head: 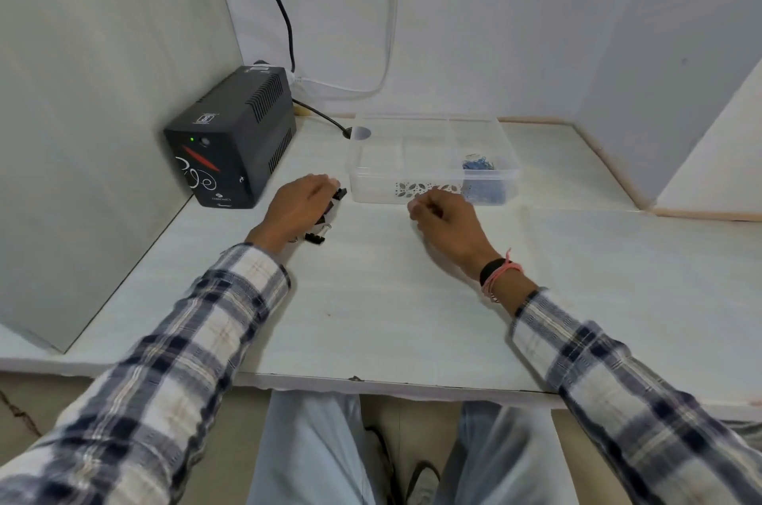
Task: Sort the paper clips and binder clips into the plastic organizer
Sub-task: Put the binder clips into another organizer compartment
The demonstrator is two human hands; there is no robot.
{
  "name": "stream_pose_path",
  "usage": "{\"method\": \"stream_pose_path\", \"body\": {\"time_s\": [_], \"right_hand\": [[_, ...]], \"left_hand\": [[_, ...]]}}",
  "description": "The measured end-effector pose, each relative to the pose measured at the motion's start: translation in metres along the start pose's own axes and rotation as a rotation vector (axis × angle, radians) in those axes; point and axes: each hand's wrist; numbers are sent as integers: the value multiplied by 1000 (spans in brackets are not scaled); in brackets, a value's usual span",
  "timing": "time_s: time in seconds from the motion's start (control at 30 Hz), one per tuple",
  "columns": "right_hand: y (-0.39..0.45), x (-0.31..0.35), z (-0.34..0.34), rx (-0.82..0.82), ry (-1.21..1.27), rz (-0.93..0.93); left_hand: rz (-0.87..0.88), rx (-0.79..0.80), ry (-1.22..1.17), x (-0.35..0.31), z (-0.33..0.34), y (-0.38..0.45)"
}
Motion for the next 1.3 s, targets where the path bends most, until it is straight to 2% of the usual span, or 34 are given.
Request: {"method": "stream_pose_path", "body": {"time_s": [0.1,0.27,0.43,0.53,0.73,0.87,0.93,1.03,1.17,1.3], "right_hand": [[-5,-5,6,34,18,-18],[-10,-10,5,33,-17,-31],[-4,-13,1,26,64,26],[1,-19,-5,38,206,113],[-4,-35,-34,-50,277,188],[-4,-42,-46,-133,349,225],[-4,-47,-52,-153,345,223],[-4,-51,-60,-97,257,200],[-10,-46,-68,118,-40,115],[-15,-43,-69,137,-168,42]], "left_hand": [[137,-55,64,2,9,-14],[206,-155,96,-1,22,-42],[243,-222,164,-25,50,-66],[317,-204,167,-47,69,-74],[425,-123,129,-90,99,-79],[378,-33,-14,-108,105,-72],[333,-54,-143,-109,98,-68],[346,-107,-208,-102,79,-59],[305,20,-159,-83,57,-48],[295,88,-84,-66,53,-45]]}}
Point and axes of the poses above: each hand's wrist, its own y-axis towards the middle knuckle, its own z-axis out of the palm, x = y × z, and after that the axes turned 3 degrees about -x, right-handed
